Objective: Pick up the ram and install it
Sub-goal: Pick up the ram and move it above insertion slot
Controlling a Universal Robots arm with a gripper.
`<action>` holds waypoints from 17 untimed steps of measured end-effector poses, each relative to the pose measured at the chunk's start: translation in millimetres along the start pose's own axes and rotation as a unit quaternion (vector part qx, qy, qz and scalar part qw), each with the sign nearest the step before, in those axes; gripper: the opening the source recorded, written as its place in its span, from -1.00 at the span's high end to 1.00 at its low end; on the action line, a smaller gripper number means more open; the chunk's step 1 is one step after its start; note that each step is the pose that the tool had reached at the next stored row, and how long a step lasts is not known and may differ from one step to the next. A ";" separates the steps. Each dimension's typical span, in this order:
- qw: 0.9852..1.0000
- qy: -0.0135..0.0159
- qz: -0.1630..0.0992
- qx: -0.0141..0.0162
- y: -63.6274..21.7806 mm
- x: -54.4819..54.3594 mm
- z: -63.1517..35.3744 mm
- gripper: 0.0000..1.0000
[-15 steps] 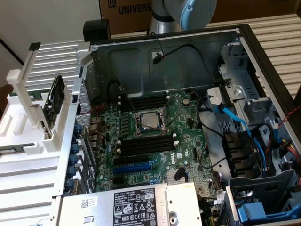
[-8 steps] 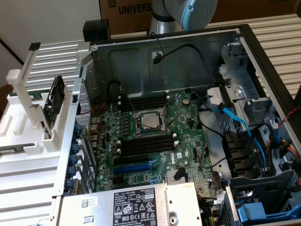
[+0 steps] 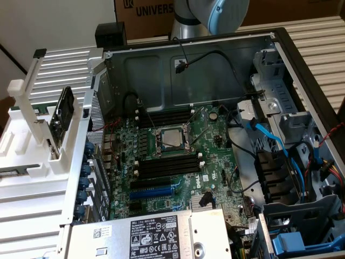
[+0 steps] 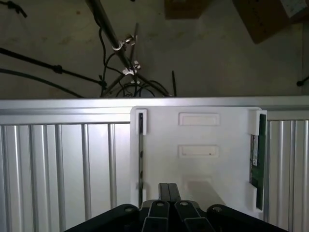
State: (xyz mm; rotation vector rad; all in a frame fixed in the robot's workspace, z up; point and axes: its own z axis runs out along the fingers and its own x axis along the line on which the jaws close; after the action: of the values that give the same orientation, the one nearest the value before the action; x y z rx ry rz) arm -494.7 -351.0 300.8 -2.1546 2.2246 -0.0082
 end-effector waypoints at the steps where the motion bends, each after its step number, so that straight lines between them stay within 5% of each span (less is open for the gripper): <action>1: 1.000 0.000 0.000 0.000 0.0 0.2 1.8 0.80; 17: 1.000 0.000 -0.006 0.000 0.8 7.7 32.6 0.80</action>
State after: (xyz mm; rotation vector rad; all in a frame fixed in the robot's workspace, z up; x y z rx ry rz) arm -494.6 -357.8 268.0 -2.1669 2.2126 -0.0078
